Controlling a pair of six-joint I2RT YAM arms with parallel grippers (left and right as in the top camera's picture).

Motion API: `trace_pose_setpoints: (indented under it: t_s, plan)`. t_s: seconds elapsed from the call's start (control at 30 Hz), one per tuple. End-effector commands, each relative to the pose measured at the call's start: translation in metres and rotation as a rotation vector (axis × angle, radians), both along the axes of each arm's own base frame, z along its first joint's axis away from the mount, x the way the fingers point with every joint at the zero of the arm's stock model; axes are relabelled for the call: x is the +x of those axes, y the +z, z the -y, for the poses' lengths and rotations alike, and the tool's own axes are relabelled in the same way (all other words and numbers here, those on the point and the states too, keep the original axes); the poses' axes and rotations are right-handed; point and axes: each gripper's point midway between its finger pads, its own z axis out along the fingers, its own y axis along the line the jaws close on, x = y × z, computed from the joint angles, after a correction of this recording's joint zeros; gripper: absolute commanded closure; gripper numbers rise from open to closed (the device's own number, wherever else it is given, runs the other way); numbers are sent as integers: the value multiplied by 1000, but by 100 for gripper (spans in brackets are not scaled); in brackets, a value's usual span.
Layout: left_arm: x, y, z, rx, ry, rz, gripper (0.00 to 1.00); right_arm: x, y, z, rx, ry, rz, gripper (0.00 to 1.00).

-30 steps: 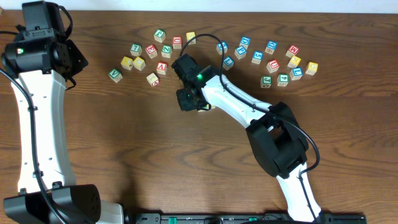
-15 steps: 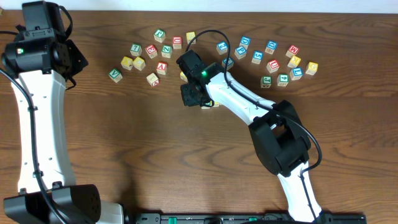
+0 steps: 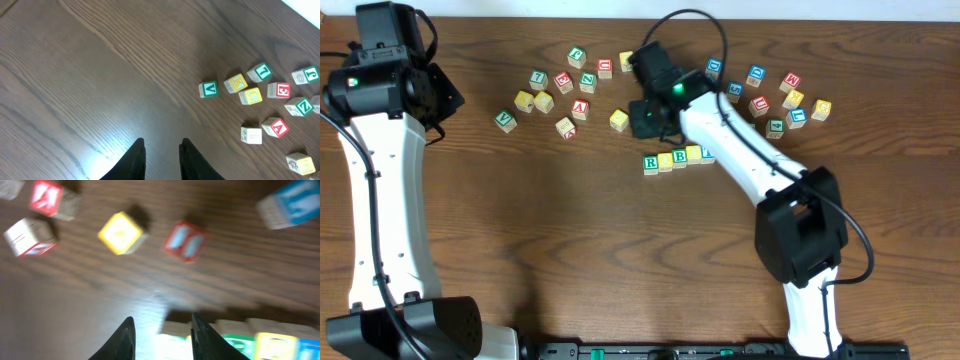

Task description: Spell out ROBOT

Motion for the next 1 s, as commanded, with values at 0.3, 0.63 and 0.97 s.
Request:
trace_pose_setpoints:
  t_s: [0.3,0.63,0.97]
  plan:
    - [13,-58,59,-69,-143,-62,77,3,-20,29,-35,-31,-21,86]
    - [26,-60,104,-62,-255,-26,77,-9,-50,23,-33,-26,-31,99]
    - [28,-59,106,-59,-262,-15,78,-18,-64,27,-42,-39,-58,99]
